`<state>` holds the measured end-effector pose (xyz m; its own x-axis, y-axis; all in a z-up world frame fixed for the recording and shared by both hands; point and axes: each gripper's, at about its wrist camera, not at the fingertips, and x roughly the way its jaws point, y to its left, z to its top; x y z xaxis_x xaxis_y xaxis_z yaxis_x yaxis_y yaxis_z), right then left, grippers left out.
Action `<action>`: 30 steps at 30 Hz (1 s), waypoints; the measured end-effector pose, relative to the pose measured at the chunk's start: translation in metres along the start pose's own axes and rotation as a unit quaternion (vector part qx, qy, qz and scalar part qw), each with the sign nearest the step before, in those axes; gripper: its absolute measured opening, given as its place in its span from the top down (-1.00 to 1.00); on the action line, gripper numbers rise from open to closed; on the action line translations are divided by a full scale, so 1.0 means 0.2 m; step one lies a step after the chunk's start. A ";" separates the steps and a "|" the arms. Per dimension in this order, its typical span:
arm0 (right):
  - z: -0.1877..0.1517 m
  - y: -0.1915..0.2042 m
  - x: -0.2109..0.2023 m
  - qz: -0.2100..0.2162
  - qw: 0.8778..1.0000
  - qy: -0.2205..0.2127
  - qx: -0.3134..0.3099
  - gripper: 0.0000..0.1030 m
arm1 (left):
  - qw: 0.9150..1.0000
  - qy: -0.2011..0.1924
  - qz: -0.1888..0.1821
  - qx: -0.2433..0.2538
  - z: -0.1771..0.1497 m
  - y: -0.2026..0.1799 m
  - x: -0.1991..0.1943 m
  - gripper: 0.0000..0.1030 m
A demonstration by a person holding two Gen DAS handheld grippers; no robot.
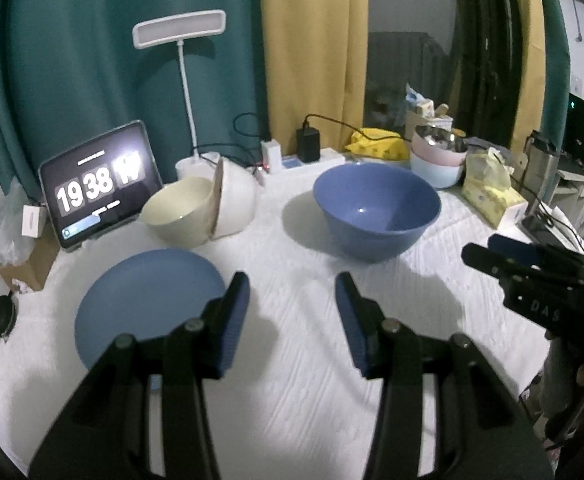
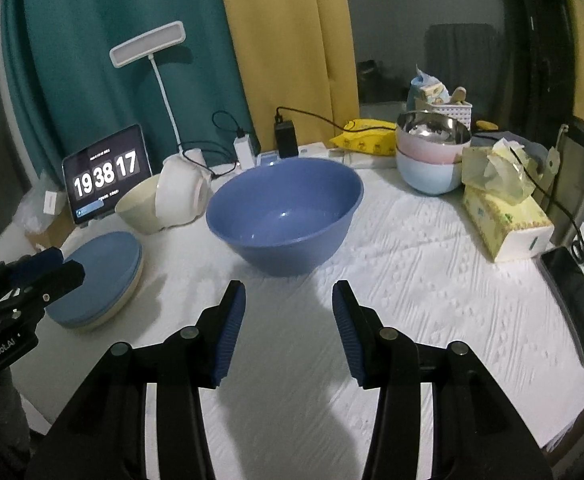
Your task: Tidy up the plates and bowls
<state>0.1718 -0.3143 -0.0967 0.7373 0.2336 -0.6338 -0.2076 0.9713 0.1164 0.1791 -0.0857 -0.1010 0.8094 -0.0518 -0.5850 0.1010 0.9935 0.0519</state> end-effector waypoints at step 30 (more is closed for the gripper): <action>0.27 -0.21 0.28 -0.015 1.000 -0.016 0.007 0.07 | 1.000 -0.001 -0.030 -0.008 0.28 -0.08 0.41 0.08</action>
<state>0.2565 -0.3403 -0.0963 0.7638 0.2062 -0.6117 -0.1769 0.9782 0.1088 0.2754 -0.1110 -0.1043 0.8038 -0.1115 -0.5844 0.1404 0.9901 0.0042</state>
